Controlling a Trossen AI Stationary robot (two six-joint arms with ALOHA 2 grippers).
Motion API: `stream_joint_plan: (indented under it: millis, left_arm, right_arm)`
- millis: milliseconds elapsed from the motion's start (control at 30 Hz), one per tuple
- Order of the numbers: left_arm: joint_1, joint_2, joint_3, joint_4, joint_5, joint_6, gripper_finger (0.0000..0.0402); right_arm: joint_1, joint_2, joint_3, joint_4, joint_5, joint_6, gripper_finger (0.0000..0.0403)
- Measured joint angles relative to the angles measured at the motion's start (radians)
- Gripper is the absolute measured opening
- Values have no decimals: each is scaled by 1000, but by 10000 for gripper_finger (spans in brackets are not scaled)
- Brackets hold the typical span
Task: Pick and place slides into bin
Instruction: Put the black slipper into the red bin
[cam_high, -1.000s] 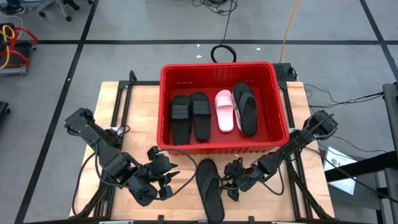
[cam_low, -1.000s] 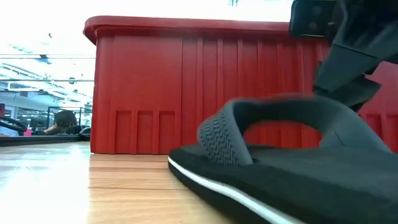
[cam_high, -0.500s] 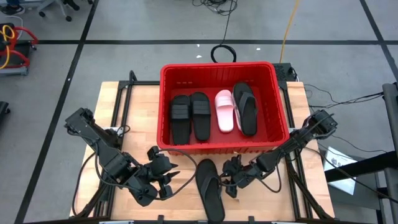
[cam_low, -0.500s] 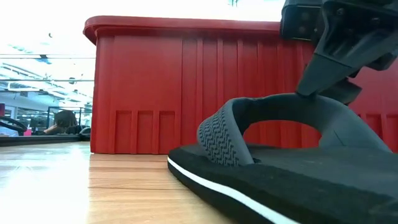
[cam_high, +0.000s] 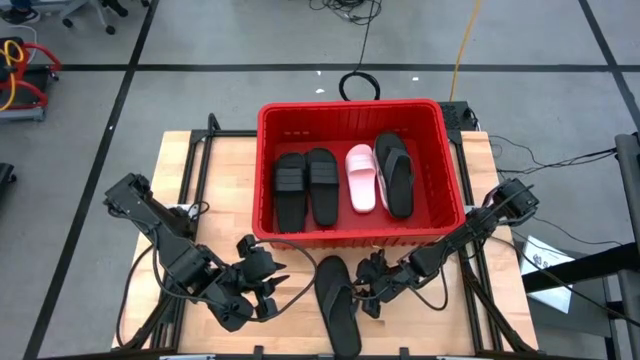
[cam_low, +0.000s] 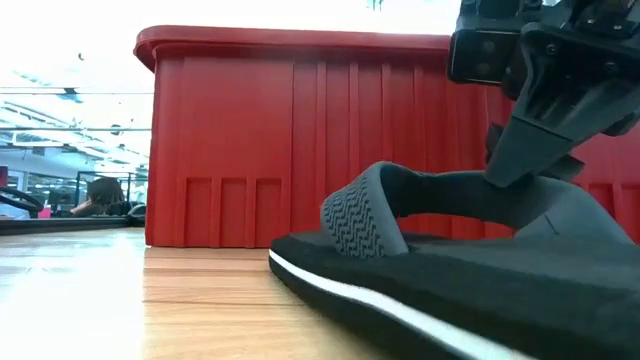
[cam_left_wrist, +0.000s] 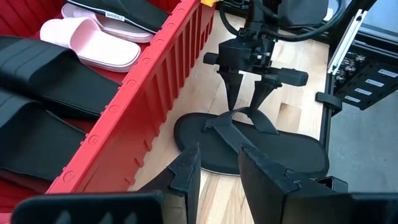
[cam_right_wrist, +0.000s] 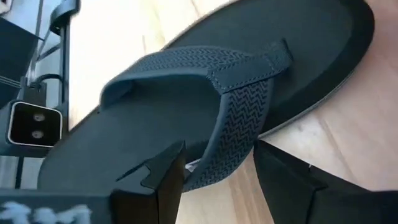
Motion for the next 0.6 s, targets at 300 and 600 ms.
stream_joint_plan:
  millis: [300, 600]
  left_arm:
    - [0, 0, 0, 0, 0, -1, 106]
    - [0, 0, 0, 0, 0, -2, 106]
  right_arm:
    - [-6, 6, 0, 6, -22, 22, 65]
    - [-6, 6, 0, 6, -17, 41, 3]
